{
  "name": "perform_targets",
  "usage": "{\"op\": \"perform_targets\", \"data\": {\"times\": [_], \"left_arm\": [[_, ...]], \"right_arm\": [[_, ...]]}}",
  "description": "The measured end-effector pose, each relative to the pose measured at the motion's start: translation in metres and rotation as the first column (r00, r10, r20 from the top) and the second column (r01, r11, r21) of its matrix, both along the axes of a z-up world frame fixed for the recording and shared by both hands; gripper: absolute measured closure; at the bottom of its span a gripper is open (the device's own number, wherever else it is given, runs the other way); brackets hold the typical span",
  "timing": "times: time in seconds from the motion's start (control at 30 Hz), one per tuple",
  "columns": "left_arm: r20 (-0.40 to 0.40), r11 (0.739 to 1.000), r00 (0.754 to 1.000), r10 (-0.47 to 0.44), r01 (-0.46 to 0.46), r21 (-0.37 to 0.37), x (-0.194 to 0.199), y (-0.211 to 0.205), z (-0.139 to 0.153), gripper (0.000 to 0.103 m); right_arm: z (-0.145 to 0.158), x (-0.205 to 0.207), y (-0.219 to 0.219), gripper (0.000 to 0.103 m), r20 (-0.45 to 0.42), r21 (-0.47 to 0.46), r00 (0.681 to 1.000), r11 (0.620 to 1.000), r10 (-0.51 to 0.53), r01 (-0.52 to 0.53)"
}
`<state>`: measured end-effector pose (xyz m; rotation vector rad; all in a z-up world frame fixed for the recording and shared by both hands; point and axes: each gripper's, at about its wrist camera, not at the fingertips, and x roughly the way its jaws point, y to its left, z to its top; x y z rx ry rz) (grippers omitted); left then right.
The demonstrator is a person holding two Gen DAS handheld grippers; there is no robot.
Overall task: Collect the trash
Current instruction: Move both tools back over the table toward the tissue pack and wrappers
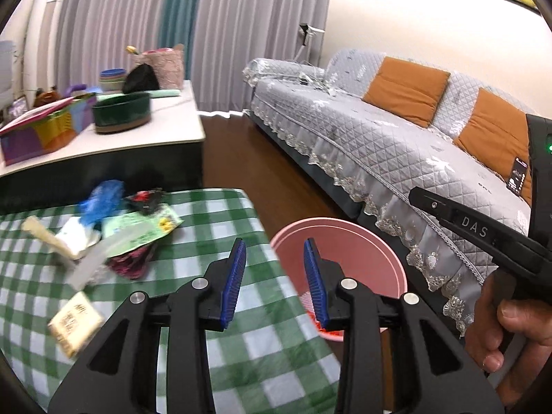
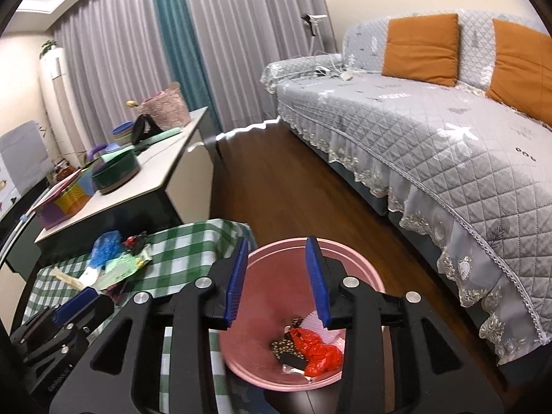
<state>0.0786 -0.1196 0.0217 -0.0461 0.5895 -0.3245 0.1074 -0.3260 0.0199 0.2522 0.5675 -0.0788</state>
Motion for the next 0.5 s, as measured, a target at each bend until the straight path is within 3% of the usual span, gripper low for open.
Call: {"op": "perform_targets", "data": {"times": [0.37, 0.47, 0.5], "left_arm": [[0.004, 0.983, 0.983, 0.182, -0.182, -0.004, -0.032, 0.087, -0.005, 0.067], [-0.011, 0.957, 0.957, 0.290, -0.290, 0.005, -0.032, 0.117, -0.015, 0.052], [-0.016, 0.942, 0.942, 0.336, -0.336, 0.012, -0.030, 0.128, -0.019, 0.042]], "right_arm": [[0.004, -0.012, 0.064, 0.065, 0.007, -0.012, 0.993, 0.993, 0.119, -0.119], [0.003, -0.011, 0.081, 0.065, 0.007, -0.015, 0.988, 0.988, 0.154, -0.154], [0.003, -0.010, 0.086, 0.065, 0.007, -0.016, 0.987, 0.986, 0.163, -0.163]]}}
